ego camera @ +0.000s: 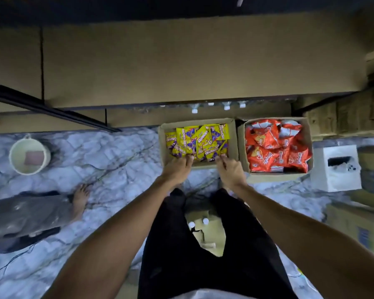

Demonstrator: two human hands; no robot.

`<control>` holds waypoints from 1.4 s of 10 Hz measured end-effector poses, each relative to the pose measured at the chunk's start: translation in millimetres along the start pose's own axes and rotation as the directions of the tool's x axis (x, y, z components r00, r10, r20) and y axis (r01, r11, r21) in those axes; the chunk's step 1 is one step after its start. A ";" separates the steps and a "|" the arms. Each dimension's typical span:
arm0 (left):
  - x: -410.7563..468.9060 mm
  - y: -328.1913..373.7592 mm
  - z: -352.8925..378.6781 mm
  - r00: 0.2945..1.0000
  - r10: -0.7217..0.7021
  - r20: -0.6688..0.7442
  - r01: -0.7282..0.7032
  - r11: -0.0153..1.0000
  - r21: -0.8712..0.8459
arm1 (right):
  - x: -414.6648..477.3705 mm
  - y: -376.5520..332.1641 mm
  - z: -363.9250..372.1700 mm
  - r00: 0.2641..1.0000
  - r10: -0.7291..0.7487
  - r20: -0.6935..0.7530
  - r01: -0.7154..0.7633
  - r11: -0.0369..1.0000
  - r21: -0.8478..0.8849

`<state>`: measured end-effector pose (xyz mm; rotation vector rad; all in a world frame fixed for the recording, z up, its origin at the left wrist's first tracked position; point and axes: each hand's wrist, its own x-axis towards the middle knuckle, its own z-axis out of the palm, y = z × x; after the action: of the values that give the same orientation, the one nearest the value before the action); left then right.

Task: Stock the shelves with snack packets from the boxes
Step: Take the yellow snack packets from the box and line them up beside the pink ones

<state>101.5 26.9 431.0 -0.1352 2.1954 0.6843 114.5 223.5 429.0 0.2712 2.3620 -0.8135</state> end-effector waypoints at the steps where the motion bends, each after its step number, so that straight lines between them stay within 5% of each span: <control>1: 52.9 -22.0 28.1 0.997 -0.046 0.055 0.047 0.999 -0.022 | 39.9 25.8 21.9 0.999 0.024 0.024 -0.024 1.000 0.006; 4: 235.2 -139.8 148.8 0.980 -0.196 -0.042 0.194 0.979 -0.061 | 195.8 109.7 152.6 0.977 -0.140 0.164 0.156 0.983 -0.092; 5: 299.6 -226.0 268.5 0.949 -0.302 -0.094 0.316 0.923 0.222 | 240.7 132.0 191.7 0.954 -0.231 0.192 0.253 0.963 -0.097; 6: 383.7 -374.0 415.6 0.860 -0.419 -0.290 0.485 0.847 0.216 | 283.5 153.8 225.6 0.945 -0.257 0.204 0.288 0.948 -0.139; 7: 405.7 -399.8 444.0 0.821 -0.420 -0.387 0.524 0.823 0.218 | 323.9 176.7 258.9 0.950 -0.239 0.201 0.265 0.957 -0.117; 8: 395.8 -379.5 445.3 0.767 -0.627 -0.138 0.638 0.769 0.051 | 357.0 193.4 286.8 0.947 -0.237 0.218 0.269 0.954 -0.131; 9: 387.1 -363.4 440.2 0.771 -0.618 -0.149 0.628 0.778 0.023 | 387.3 204.2 307.8 0.925 -0.312 0.218 0.359 0.905 -0.226; 10: 403.6 -381.9 428.4 0.797 -0.517 -0.312 0.534 0.844 -0.036 | 414.2 205.3 323.0 0.884 -0.412 0.221 0.466 0.821 -0.331; 11: 404.3 -381.0 431.5 0.775 -0.570 -0.272 0.562 0.819 -0.115 | 430.9 202.6 332.7 0.859 -0.439 0.266 0.513 0.728 -0.455; 12: 406.5 -392.5 423.1 0.718 -0.502 -0.483 0.609 0.789 0.085 | 435.9 196.7 336.9 0.887 -0.396 0.238 0.461 0.727 -0.509; 14: 417.9 -390.6 385.8 0.803 -0.423 -0.420 0.419 0.902 -0.106 | 438.7 182.9 340.6 0.922 -0.332 0.197 0.380 0.693 -0.613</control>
<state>209.2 -51.5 -246.0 -0.8313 2.4572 0.4321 4.1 155.7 -141.2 -0.5199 2.4945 -0.1121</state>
